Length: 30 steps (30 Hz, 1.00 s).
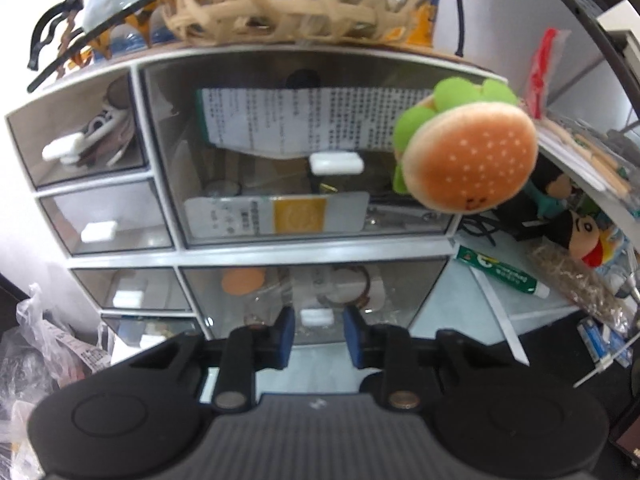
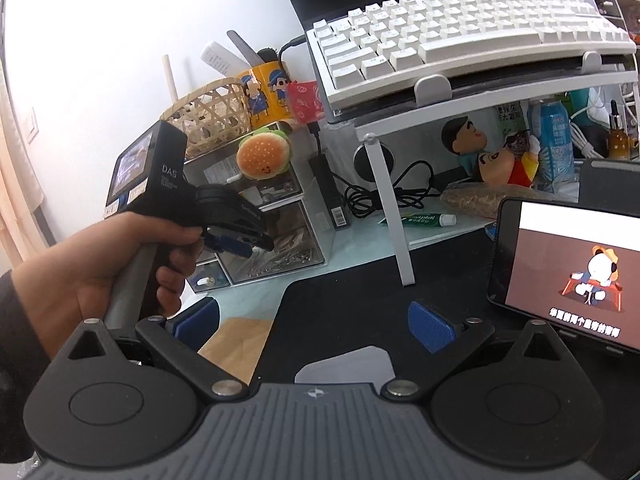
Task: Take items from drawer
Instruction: 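Pull the clear bottom drawer open with the left tool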
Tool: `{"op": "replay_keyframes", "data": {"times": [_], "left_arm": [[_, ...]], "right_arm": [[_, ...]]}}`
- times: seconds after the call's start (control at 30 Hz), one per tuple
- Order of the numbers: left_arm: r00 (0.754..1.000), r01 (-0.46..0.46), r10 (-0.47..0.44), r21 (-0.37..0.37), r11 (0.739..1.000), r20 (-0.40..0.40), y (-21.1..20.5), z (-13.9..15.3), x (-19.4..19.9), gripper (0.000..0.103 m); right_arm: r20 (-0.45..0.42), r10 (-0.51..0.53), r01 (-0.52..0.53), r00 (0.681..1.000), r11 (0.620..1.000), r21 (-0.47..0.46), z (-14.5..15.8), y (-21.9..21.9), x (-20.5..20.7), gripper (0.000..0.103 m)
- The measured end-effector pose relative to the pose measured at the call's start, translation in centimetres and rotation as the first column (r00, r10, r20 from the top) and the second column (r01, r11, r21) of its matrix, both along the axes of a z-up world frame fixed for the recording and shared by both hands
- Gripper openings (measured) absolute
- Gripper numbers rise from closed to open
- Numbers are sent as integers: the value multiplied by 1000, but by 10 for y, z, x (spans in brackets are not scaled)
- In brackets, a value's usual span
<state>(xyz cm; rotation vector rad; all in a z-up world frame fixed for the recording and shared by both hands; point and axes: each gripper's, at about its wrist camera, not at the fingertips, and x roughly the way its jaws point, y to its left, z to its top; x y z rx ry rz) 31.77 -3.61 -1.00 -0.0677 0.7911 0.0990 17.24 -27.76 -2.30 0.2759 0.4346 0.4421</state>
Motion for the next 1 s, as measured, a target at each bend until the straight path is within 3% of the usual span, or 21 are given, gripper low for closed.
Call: {"op": "replay_keyframes", "data": {"times": [0.3,0.4,0.67,1.0], "left_arm": [[999,19,-18,27,999,-43,-2,-2,-1,29],[999,6,-4,38,999,-42,-2,-5,-3,20],[999,-26,26,-7,1000,-30,4,-8,-14,19],[1000,-22,22,-9,1000,-12,6,-13,-33,18]], "right_arm": [[-5,-7,7,1000,1000,8,-2,-6,-1,103],[-6,-11,11,1000,1000,12,-3,-8,-1,103],[-8,-19,19,1000,1000,16,-4,-13,-1,103],[-9,-24,25,1000,1000,11,-4,-13,-1,103]]}}
